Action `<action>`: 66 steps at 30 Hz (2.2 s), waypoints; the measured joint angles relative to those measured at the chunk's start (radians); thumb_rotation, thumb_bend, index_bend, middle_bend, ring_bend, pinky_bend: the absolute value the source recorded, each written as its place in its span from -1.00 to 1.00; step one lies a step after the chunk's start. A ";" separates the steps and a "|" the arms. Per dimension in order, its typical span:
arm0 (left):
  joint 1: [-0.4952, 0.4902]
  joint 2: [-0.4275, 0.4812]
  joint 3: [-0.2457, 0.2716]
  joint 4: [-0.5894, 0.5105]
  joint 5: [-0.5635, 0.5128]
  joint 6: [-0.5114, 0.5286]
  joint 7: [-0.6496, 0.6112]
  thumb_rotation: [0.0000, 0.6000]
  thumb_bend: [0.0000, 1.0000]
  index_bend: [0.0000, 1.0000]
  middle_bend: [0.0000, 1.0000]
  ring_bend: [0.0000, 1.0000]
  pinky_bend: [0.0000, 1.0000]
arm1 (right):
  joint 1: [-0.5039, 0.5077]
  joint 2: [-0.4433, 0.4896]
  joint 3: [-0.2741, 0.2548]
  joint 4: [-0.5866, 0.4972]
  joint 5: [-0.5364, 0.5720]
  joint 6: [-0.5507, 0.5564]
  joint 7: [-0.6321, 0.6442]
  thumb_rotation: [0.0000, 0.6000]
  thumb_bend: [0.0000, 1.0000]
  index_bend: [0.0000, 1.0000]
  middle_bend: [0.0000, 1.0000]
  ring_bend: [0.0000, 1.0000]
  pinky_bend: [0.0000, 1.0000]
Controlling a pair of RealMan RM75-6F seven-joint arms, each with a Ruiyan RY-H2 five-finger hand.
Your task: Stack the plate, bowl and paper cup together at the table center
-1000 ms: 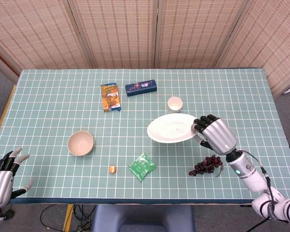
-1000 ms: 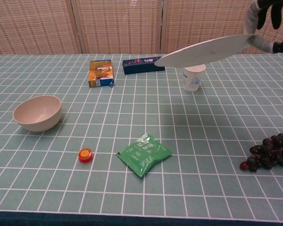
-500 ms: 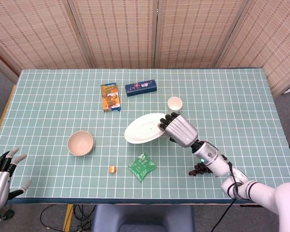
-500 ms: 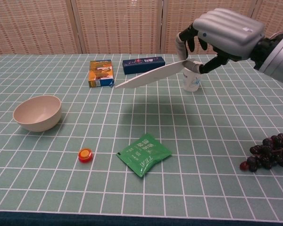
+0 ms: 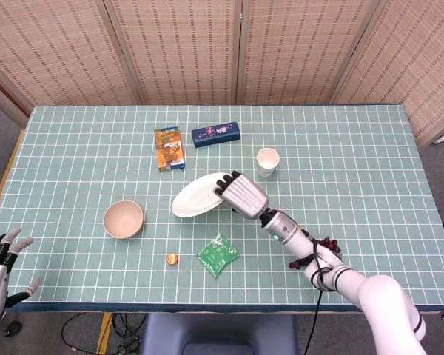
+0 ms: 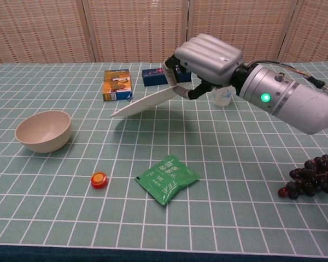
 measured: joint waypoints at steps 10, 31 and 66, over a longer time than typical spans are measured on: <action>0.007 0.002 -0.001 0.016 -0.011 0.001 -0.021 1.00 -0.56 -0.57 -0.79 -0.79 -0.62 | 0.048 -0.138 -0.013 0.206 0.024 -0.003 0.037 1.00 -0.21 0.14 -0.11 -0.14 0.02; 0.003 -0.006 0.002 0.025 0.007 -0.005 -0.023 1.00 -0.56 -0.58 -0.79 -0.80 -0.61 | -0.043 -0.011 -0.036 -0.086 0.116 -0.065 -0.120 1.00 -1.00 -1.00 -0.90 -0.85 -0.60; -0.286 -0.027 -0.063 0.180 0.023 -0.333 -0.024 1.00 -0.56 -0.50 -0.40 -0.33 -0.14 | -0.609 0.755 -0.101 -0.978 0.218 0.346 -0.351 1.00 -1.00 -0.76 -0.52 -0.53 -0.21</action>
